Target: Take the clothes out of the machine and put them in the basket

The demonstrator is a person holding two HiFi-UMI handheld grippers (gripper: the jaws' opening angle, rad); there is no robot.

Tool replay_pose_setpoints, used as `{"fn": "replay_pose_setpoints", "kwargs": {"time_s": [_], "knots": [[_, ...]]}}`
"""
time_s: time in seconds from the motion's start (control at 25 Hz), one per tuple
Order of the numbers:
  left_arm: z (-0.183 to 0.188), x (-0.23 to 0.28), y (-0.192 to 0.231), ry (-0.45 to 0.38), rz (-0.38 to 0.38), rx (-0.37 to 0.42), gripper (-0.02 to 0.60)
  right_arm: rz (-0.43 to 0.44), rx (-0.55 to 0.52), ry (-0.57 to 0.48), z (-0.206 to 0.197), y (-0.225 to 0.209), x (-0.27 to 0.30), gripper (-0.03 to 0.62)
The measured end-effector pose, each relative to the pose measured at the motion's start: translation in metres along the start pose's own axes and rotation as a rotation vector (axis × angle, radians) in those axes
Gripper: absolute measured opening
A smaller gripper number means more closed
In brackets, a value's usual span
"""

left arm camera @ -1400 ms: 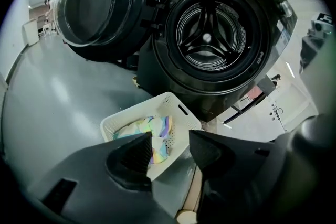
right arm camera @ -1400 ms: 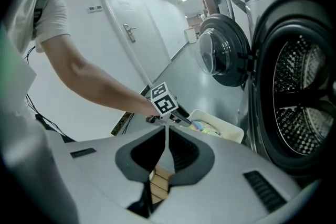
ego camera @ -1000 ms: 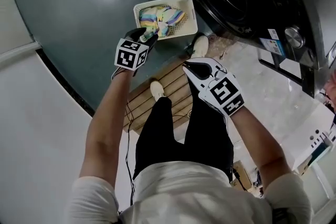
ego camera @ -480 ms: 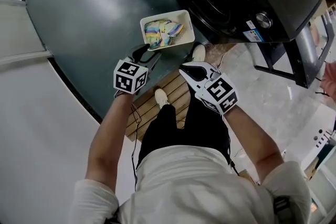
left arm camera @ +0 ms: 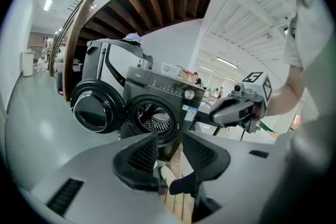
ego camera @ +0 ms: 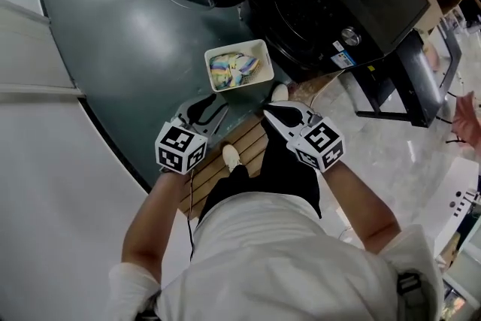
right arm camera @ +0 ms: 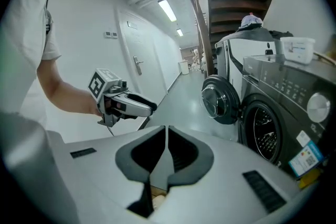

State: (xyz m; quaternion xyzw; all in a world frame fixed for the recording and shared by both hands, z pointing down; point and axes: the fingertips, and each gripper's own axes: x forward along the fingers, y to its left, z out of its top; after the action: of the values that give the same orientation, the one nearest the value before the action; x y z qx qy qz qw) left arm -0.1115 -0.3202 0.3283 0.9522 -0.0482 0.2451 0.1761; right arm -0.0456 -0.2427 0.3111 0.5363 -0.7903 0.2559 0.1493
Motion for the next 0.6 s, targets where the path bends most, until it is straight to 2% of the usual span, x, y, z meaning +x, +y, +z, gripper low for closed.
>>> {"fn": "replay_pose_setpoints", "kwargs": {"time_s": [0.24, 0.6], "knots": [[0.027, -0.051, -0.034, -0.055, -0.025, 0.024, 0.067, -0.046, 0.02, -0.096, 0.028, 0.018, -0.03, 0.02], [0.061, -0.116, -0.068, -0.135, -0.029, 0.072, 0.002, -0.039, 0.006, -0.159, 0.052, 0.058, -0.056, 0.02]]}}
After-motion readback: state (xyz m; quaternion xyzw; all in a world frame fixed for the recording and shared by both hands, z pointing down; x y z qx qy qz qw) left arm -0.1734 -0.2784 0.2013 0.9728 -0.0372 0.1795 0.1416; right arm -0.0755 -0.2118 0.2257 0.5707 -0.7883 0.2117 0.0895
